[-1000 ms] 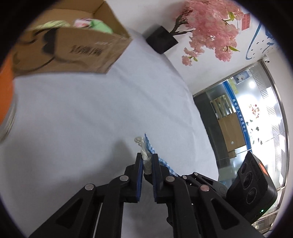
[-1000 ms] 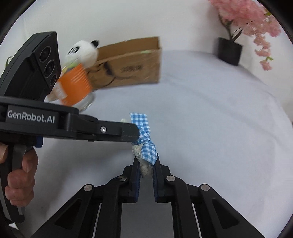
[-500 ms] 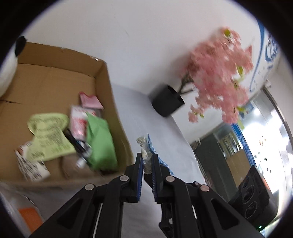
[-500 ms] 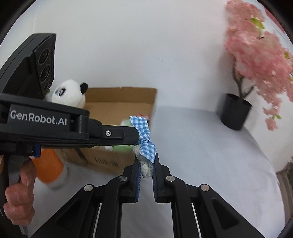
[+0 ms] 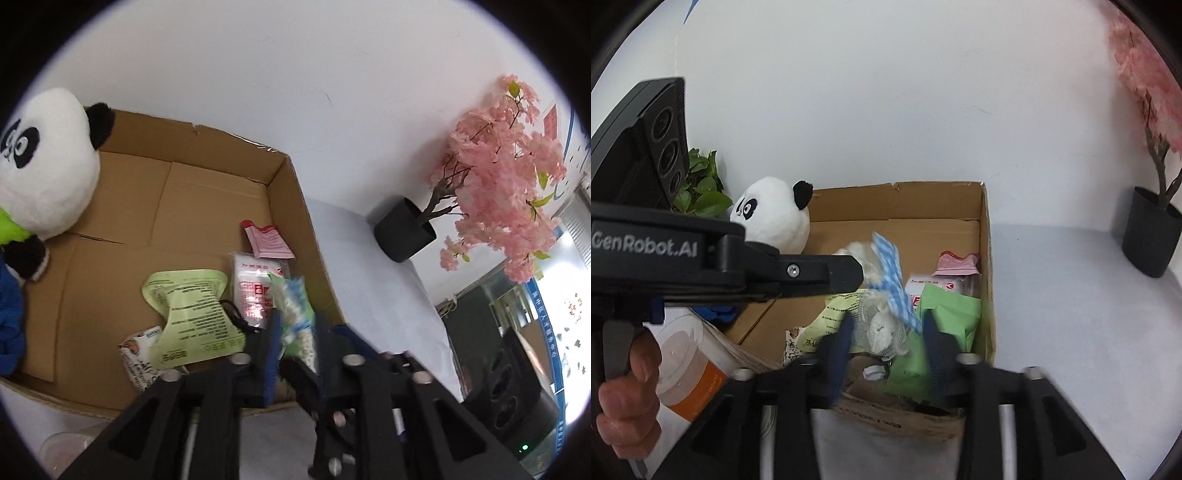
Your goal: Organize soft objects
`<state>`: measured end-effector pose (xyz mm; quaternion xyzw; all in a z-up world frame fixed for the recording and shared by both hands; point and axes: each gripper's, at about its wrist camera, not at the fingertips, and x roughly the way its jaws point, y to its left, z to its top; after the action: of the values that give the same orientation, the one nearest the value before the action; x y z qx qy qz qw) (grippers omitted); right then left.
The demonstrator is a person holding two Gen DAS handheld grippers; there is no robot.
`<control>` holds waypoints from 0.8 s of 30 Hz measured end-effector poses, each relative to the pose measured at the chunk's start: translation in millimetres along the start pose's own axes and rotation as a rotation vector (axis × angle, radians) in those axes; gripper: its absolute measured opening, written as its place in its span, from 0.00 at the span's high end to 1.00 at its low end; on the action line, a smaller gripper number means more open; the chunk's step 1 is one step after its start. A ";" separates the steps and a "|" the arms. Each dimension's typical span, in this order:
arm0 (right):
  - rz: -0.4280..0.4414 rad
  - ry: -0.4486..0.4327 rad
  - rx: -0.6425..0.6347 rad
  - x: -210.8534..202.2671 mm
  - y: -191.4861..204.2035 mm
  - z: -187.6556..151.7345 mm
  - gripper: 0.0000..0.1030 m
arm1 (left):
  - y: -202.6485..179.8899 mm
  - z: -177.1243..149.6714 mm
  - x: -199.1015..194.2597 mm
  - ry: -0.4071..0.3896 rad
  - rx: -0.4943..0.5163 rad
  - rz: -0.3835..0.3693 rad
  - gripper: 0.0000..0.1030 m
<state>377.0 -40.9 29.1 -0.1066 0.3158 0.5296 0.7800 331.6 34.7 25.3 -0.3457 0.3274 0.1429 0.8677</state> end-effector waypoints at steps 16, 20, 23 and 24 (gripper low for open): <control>-0.054 0.025 0.032 -127.7 90.4 -73.4 0.01 | 2.2 -101.1 -237.3 -0.343 0.371 0.403 0.22; -0.096 0.120 0.112 -149.0 123.3 -116.8 0.01 | 32.0 -141.2 -277.9 -0.355 0.384 0.536 0.22; -0.129 0.122 0.095 -168.5 144.9 -135.5 0.01 | 47.8 -163.7 -298.8 -0.341 0.365 0.555 0.22; -0.156 0.106 0.082 -177.8 153.6 -140.3 0.01 | 50.8 -170.4 -305.4 -0.344 0.357 0.559 0.22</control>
<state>143.9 -182.1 53.5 -0.1264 0.3688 0.4476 0.8048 0.1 -53.5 110.1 -0.0569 0.2782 0.3709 0.8842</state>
